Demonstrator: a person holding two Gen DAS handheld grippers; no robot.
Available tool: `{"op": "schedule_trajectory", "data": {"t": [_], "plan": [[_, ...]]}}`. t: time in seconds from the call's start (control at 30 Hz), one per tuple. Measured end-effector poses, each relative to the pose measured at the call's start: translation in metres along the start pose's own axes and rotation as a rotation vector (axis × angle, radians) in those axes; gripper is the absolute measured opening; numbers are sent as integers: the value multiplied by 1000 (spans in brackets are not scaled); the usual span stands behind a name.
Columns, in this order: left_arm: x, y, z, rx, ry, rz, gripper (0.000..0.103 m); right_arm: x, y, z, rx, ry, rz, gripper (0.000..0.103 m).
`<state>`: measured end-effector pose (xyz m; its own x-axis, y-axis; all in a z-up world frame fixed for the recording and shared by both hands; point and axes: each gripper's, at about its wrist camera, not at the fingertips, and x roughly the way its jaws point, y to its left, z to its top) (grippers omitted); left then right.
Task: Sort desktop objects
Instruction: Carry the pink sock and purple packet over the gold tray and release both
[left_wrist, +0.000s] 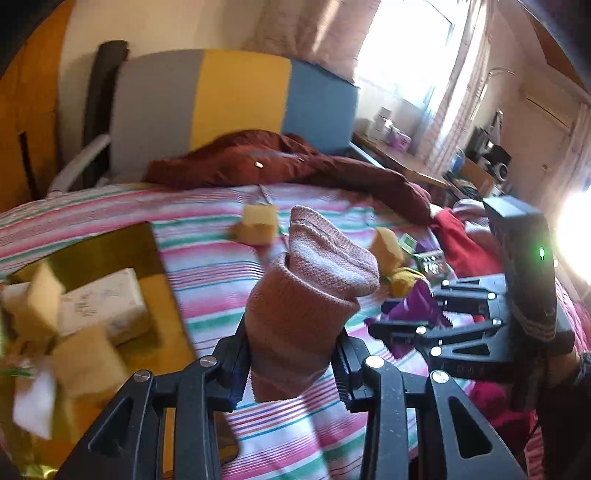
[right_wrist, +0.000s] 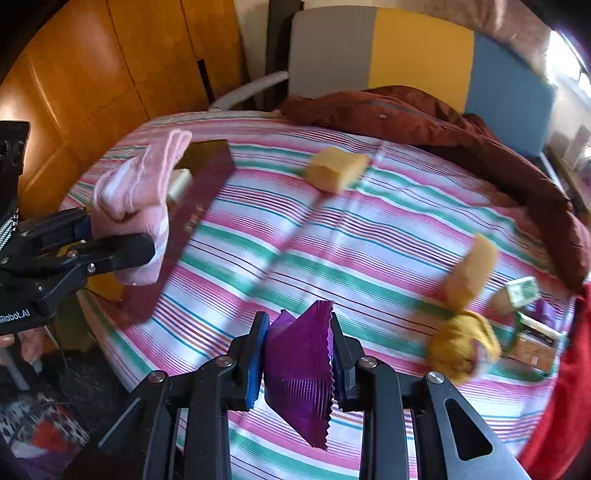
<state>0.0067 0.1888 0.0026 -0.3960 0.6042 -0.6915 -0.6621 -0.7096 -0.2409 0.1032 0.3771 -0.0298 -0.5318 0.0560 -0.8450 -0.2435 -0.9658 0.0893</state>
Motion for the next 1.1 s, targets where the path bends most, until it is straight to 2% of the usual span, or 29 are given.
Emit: {"op": "schedule_trajectory", "data": {"t": [0.17, 0.5, 0.77, 1.1], "plan": [[-23, 23, -4, -23, -49, 96, 38, 10, 28, 12, -1, -25, 62, 30], [-59, 76, -23, -123, -90, 216, 38, 22, 81, 30, 25, -85, 190, 30], [-77, 116, -43, -205, -98, 313, 38, 38, 137, 50, -38, -85, 289, 30], [-92, 156, -66, -282, -108, 430, 38, 54, 186, 67, -98, -78, 357, 30]]}}
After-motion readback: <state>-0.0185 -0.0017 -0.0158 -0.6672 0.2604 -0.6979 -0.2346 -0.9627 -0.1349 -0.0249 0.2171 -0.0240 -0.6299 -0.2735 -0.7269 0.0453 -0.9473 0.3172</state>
